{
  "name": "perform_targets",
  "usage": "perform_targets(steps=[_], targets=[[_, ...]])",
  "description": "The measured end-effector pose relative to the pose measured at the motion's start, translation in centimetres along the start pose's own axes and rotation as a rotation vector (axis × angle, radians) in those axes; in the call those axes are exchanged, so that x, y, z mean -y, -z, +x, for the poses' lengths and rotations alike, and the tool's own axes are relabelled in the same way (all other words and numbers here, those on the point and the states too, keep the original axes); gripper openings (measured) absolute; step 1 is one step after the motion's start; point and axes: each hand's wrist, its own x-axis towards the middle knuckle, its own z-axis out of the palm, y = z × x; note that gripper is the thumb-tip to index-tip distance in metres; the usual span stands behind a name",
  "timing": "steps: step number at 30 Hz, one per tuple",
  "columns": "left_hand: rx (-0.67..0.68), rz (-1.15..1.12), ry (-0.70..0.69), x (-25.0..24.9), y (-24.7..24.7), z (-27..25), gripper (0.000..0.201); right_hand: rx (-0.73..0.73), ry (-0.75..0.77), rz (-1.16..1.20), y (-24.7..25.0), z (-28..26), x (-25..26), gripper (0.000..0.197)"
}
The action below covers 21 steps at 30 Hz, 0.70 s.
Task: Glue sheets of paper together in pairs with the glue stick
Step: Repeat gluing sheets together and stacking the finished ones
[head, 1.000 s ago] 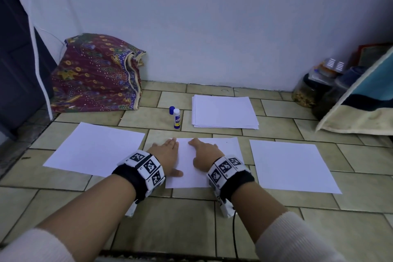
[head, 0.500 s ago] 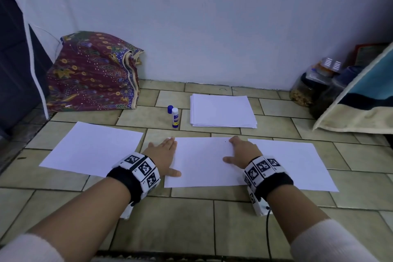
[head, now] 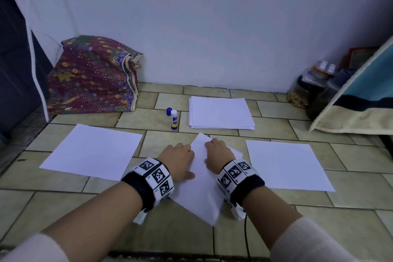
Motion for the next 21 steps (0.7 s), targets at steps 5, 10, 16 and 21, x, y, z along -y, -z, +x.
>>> perform_targets(steps=[5,10,16,21], targets=[[-0.008,0.036,0.067,0.7,0.3,-0.4,0.052,0.026,0.052,0.007,-0.6,0.1,2.5,0.044],[0.106,-0.118,0.145,2.4,-0.8,0.4,0.104,0.034,0.032,-0.002,-0.5,0.5,3.8,0.049],[0.16,-0.081,0.124,2.7,-0.7,0.6,0.11,0.079,0.112,0.065,0.2,1.2,4.1,0.058],[0.188,-0.085,0.125,2.7,-0.9,0.3,0.106,0.108,-0.021,0.191,1.6,0.7,1.0,0.053]])
